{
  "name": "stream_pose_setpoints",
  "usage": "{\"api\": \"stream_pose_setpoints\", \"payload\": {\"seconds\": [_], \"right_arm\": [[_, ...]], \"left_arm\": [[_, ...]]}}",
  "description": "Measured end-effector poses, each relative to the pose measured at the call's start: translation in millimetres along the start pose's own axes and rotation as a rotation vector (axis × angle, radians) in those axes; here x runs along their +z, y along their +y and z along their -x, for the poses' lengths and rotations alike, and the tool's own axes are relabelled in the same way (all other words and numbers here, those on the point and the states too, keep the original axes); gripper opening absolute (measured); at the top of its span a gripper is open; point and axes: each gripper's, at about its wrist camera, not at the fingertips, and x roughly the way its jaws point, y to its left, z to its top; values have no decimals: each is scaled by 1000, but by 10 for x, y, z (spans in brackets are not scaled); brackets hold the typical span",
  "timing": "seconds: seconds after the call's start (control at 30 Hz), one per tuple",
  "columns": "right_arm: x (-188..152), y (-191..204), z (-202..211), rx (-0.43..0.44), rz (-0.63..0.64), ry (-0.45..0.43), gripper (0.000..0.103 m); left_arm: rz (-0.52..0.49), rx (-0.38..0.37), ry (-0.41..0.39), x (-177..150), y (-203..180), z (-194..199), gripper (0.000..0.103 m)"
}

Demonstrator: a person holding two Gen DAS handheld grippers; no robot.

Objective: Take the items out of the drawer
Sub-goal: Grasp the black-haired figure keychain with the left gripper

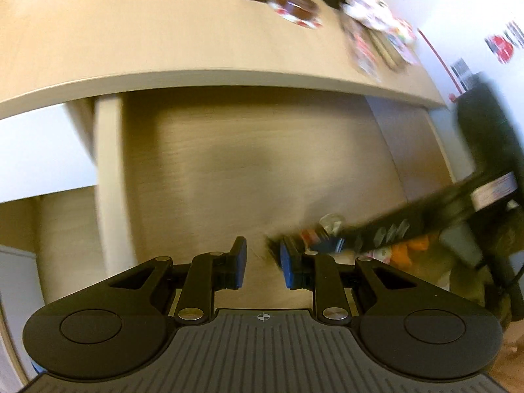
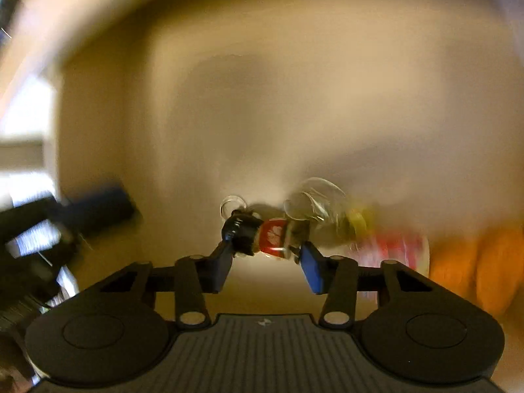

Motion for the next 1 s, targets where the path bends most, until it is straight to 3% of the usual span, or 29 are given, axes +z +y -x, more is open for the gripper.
{"api": "stream_pose_setpoints", "payload": {"seconds": [0.07,0.17,0.27,0.33,0.43,0.57,0.67,0.73,1.0], "right_arm": [[54,72,178,-41,37,-111,47],[36,81,405,-81,80,-195,48],[-93,12,639,-163,116,-295,48],[-223,-22,743,-221,154,-356,49],[-342,-110,859,-288,212,-411,50],[-470,-249,875,-283,201,-409,52],[-532,-387,891,-251,148,-393,53],[-584,-470,914,-230,145,-386,55],[-608,-480,874,-216,173,-339,63]], "left_arm": [[-3,12,0,25,36,-19,24],[-73,4,-4,40,-81,-72,24],[-230,-5,-45,7,-304,-39,25],[-359,31,-104,-25,-470,-28,26],[-513,109,-136,-33,-641,-121,27],[-616,177,-69,30,-661,-379,27],[-653,200,28,58,-652,-604,27],[-673,211,46,61,-619,-674,32],[-546,181,84,204,-492,-870,36]]}}
